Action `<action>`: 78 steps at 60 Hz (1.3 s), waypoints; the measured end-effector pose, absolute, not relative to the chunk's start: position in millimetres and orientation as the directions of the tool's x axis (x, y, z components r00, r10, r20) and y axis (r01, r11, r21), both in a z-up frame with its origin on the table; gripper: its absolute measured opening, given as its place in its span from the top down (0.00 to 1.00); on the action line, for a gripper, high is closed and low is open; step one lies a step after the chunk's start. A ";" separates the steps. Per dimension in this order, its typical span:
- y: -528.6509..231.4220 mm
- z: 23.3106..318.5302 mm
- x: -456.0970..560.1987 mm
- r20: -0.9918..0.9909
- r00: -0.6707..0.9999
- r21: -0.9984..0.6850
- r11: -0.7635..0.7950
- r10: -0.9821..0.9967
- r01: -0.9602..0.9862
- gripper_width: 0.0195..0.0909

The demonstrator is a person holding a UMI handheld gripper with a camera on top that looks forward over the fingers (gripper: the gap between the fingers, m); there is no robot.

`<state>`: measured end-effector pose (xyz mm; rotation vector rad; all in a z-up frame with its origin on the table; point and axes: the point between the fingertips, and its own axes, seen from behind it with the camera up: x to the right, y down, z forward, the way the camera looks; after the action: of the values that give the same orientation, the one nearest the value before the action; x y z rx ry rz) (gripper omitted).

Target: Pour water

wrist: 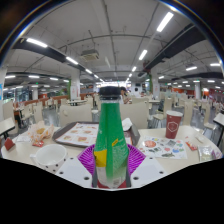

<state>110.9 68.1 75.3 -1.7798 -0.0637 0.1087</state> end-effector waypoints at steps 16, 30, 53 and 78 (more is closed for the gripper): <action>67.9 77.9 107.8 0.002 0.990 -0.983 -0.181 0.142 0.028 0.73; 65.3 76.1 107.3 -0.006 0.992 -0.978 -0.206 0.124 0.020 0.55; -47.1 121.2 108.2 0.011 1.000 -0.883 -0.469 0.008 0.013 0.14; -182.3 233.2 52.1 0.073 0.995 -0.850 -0.526 -0.074 0.023 0.15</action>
<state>52.1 -182.3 233.2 -2.1210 0.0360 -0.1215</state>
